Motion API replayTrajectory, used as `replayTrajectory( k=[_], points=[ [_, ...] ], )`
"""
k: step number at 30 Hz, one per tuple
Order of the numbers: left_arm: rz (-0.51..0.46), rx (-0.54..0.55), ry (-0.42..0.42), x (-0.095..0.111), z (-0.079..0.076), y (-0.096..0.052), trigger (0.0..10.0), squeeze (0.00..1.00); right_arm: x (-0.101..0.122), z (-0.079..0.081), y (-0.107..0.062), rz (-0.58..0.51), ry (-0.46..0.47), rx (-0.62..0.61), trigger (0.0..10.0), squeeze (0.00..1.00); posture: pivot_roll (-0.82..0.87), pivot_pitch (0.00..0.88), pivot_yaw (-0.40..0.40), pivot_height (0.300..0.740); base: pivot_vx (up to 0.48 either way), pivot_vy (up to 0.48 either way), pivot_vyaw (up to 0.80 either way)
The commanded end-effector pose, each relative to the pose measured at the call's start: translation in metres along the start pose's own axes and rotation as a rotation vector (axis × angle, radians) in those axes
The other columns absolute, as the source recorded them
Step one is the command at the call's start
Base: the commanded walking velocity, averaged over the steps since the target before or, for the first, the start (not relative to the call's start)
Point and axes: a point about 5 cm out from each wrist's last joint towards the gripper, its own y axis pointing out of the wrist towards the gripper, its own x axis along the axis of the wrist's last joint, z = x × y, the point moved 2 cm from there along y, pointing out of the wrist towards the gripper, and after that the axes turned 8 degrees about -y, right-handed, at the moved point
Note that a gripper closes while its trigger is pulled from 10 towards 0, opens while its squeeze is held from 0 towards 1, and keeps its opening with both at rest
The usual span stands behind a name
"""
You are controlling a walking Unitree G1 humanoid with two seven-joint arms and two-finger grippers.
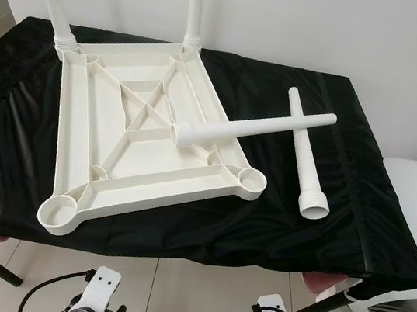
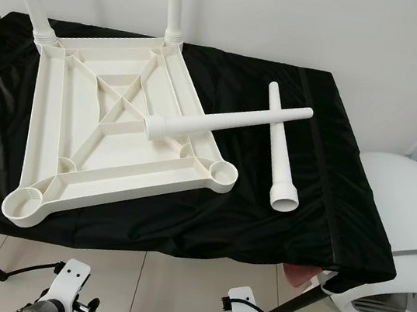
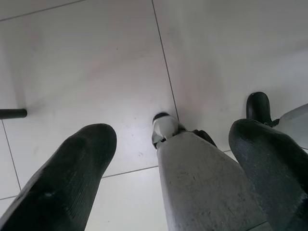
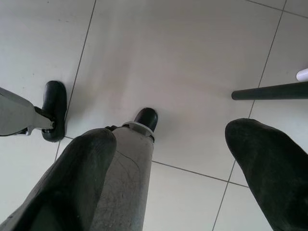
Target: Building children table
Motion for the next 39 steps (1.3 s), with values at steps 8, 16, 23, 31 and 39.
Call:
replayTrajectory(
  k=[8, 16, 23, 31, 39],
  points=[
    [0.032, -0.003, -0.044, -0.0084, -0.0035, -0.0009, 10.0, 0.0, 0.0039, 0.0089, 0.0023, -0.007, 0.06, 0.014, 10.0, 0.0, 0.0, 0.0, -0.011, 0.74, 0.0, 0.0, 0.0],
    [0.032, -0.012, -0.033, -0.0054, -0.0089, 0.0008, 10.0, 0.0, 0.0041, 0.0117, 0.0027, -0.007, 0.062, 0.018, 10.0, 0.0, 0.0, 0.0, -0.008, 0.74, 0.0, 0.0, 0.0],
    [0.032, -0.004, -0.031, -0.0046, -0.0095, 0.0013, 10.0, 0.0, 0.001, 0.0109, 0.0019, 0.003, 0.054, 0.012, 10.0, 0.0, 0.0, 0.0, -0.011, 0.74, 0.0, 0.0, 0.0],
    [0.038, 0.0, -0.025, -0.0089, -0.0083, 0.0, 10.0, 0.0, 0.0, 0.0112, 0.0016, 0.005, 0.047, 0.013, 10.0, 0.0, 0.0, 0.0, -0.011, 0.74, 0.0, 0.0, 0.0],
    [0.04, 0.01, -0.034, -0.0103, -0.0053, -0.0008, 10.0, 0.0, 0.0001, 0.0114, 0.0017, 0.008, 0.04, 0.015, 10.0, 0.0, 0.01, 0.0, -0.014, 0.74, 0.0, 0.0, 0.0]
  ],
)
